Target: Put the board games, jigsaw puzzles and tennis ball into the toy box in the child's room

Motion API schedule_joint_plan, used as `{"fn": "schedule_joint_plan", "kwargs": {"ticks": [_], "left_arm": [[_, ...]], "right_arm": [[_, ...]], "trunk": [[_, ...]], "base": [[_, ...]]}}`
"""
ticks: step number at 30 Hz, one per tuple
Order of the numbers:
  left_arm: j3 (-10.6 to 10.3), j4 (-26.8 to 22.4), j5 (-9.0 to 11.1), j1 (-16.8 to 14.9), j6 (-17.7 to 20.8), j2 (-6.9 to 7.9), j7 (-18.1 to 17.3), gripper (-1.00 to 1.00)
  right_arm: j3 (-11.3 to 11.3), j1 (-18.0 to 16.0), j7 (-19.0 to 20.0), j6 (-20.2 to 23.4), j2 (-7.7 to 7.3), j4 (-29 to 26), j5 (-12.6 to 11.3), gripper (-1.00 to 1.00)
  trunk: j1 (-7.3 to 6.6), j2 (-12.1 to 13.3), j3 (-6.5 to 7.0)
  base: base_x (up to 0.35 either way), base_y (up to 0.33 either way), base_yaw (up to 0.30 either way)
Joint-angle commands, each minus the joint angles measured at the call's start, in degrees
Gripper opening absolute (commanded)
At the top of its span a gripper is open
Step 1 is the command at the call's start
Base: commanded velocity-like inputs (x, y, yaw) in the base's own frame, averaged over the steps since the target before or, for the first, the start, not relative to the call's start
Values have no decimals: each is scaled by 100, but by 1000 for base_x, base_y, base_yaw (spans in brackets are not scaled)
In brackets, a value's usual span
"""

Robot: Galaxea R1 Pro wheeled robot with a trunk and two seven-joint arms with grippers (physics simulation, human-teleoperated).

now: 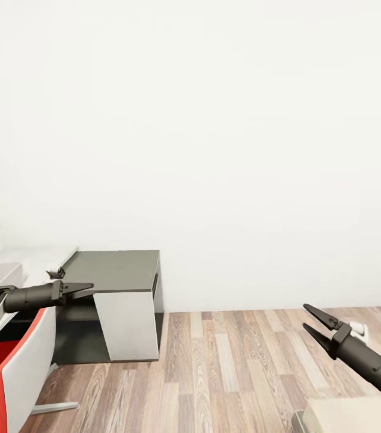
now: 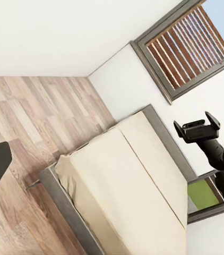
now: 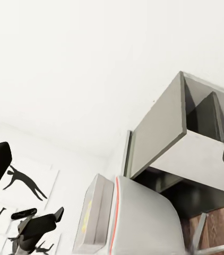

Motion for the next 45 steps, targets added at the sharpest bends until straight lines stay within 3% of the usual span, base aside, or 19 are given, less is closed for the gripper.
{"fn": "schedule_joint_plan", "kwargs": {"ticks": [1, 3, 4, 7, 9, 11, 16, 19, 20, 22, 23, 24, 27, 30, 32, 34, 37, 40, 45], "left_arm": [[-3, 1, -2, -1, 57, -5, -20, 100], [-15, 1, -16, -1, 61, -27, -20, 100], [-28, 1, -34, -1, 78, -42, -20, 100], [-46, 13, -52, -1, 89, -129, -1, 100], [-51, 16, -56, -1, 97, -211, 349, 100], [-55, 18, -59, -1, 113, -342, 934, 100], [-58, 66, -52, -1, 109, -561, 2152, 100], [-71, 469, -62, -1, 67, -919, 3312, 100], [-72, 550, -63, -1, 57, -979, 3534, 100], [-82, 891, -67, 10, -93, -1162, 4471, 100], [-83, 997, -67, 18, -178, -1198, 4710, 100], [-85, 1258, -68, 47, -412, -1268, 5175, 100], [-90, 2432, -80, 158, -1490, -1493, 6437, 100], [-95, 3525, -176, 290, -2547, -1691, 7409, 100], [-95, 3762, -257, 451, -2926, -1773, 7768, 100], [-96, 3985, -481, 970, -3498, -1914, 8390, 100], [-97, 4072, -700, 1553, -3944, -2054, 8846, 100], [-97, 4122, -943, 2357, -4658, -2176, 9187, 100], [-97, 4143, -1024, 2979, -5096, -2211, 9287, 100]], "right_arm": [[23, -4, 35, 25, 1, 2, 85, 100], [169, -33, 1, 0, 2, -2, 377, 100], [363, -78, -31, -50, 2, -6, 682, 100], [862, -331, -120, -137, 7, -2, 1253, 100], [1185, -524, -241, -163, 15, 24, 1542, 100], [1560, -770, -563, -211, 123, 208, 1793, 100], [1900, -1257, -1642, -282, 637, 905, 1967, 100], [1991, -1802, -2348, -479, 960, 2209, 2125, 100], [2025, -1914, -2410, -540, 1006, 2477, 2180, 100], [2288, -2316, -2568, -817, 1164, 3554, 2520, 100], [2375, -2391, -2592, -902, 1193, 3820, 2629, 100], [2636, -2537, -2639, -1213, 1265, 4542, 2956, 100], [2993, -2618, -2678, -1783, 1325, 5440, 3345, 100], [3297, -2616, -2704, -2261, 1430, 6237, 3515, 100], [3434, -2617, -2711, -2489, 1496, 6607, 3563, 100], [3774, -2586, -2723, -3144, 1604, 7407, 3724, 100], [4101, -2431, -2728, -3980, 1686, 8267, 3994, 100], [4311, -1781, -2733, -4880, 1686, 8801, 4293, 100], [4398, -983, -2733, -5214, 1633, 8943, 4392, 100]], "trunk": [[2, -4, -2], [2, -4, -2], [2, -4, -2], [2, -4, -2], [2, -4, -2], [2, -4, -2], [2, -4, -2], [2, -4, -2], [2, -4, -2], [2, -4, -2], [2, -4, -2], [2, -4, -2], [2, -4, -2], [2, -4, -2], [2, -4, -2], [2, -4, -2], [2, -4, -2], [2, -4, -2], [2, -4, -2]], "base": [[-1, 1, -2], [0, 0, -1], [0, 0, 0], [0, 0, 0], [0, 0, 0], [0, 0, 0], [0, 0, 0], [0, 0, 0], [0, 0, 0], [0, 0, 0], [0, 0, 0], [0, 0, 0], [0, 0, 0], [0, 0, 0], [0, 0, 0], [0, 0, 0], [0, 0, 0], [0, 0, 0], [0, 0, 0]]}}
